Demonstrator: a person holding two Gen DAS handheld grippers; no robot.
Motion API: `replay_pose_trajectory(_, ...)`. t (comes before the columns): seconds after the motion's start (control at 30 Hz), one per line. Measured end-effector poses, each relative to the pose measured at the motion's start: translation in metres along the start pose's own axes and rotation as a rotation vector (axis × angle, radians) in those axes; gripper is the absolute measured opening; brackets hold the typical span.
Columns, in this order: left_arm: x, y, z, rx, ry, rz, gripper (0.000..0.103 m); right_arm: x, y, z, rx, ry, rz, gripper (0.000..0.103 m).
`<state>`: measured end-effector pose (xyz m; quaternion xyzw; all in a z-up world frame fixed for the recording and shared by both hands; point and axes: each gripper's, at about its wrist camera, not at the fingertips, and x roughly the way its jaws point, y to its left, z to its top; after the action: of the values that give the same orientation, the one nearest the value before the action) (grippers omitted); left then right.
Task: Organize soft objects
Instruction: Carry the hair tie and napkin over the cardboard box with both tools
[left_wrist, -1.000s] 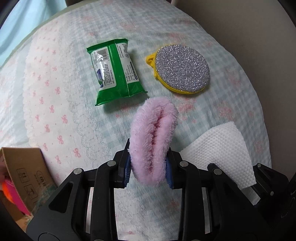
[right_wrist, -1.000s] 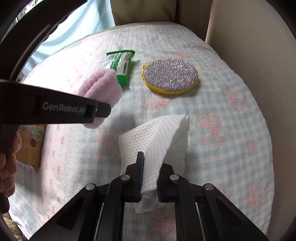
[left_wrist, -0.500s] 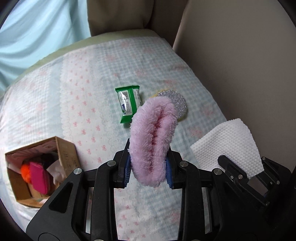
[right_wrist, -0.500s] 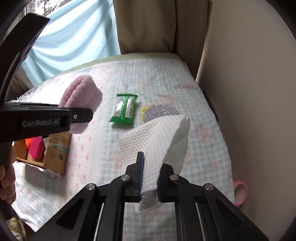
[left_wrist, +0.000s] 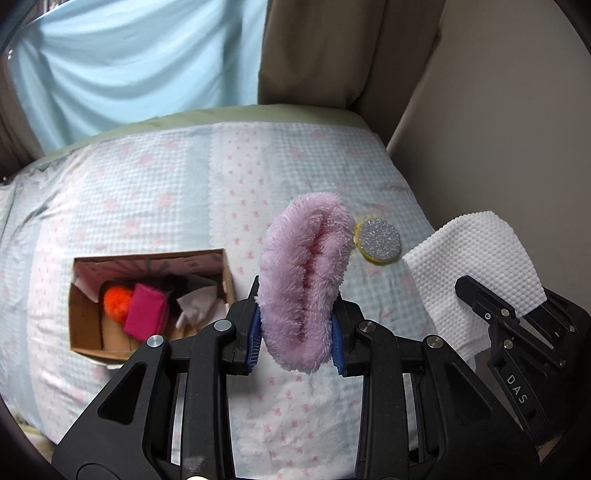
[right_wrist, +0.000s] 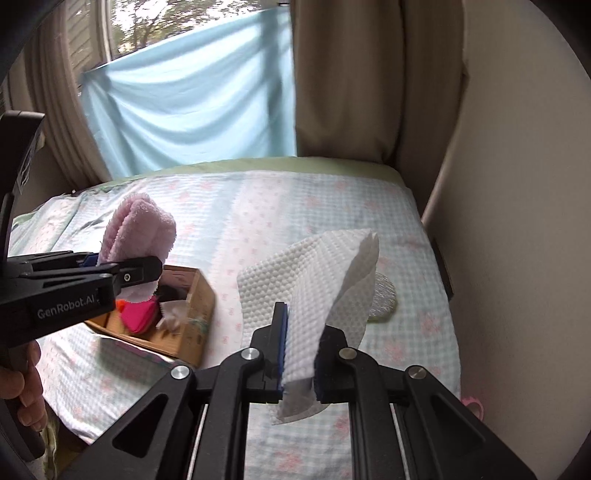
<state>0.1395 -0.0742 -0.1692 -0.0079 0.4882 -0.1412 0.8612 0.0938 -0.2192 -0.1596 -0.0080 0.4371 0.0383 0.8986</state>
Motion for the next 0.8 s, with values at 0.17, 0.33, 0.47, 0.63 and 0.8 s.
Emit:
replay_pose_trajectory(0.17, -0.029, 0.059, -0.014, -0.033, -0.017, 0.021, 0.027, -0.011, 0.06, 0.01, -0.028, -0.02, 0.04, 0.01)
replay_pose_trajectory(0.33, -0.047, 0.125, -0.024, -0.052, -0.012, 0.032, 0.027, -0.008, 0.125, 0.019, -0.014, 0.002, 0.073, 0.01)
replay_pose_trajectory(0.47, -0.056, 0.179, -0.03, -0.076, -0.013, 0.039, 0.027, 0.004, 0.173, 0.022, -0.025, 0.027, 0.08, 0.01)
replay_pose_trajectory(0.63, -0.046, 0.238, -0.032, -0.077, 0.016, 0.033, 0.027, 0.033, 0.215, 0.027, 0.008, 0.068, 0.077, 0.01)
replay_pose_trajectory(0.8, -0.022, 0.28, -0.034, -0.073, 0.073, 0.019, 0.027, 0.067, 0.239, 0.03, 0.062, 0.131, 0.07, 0.01)
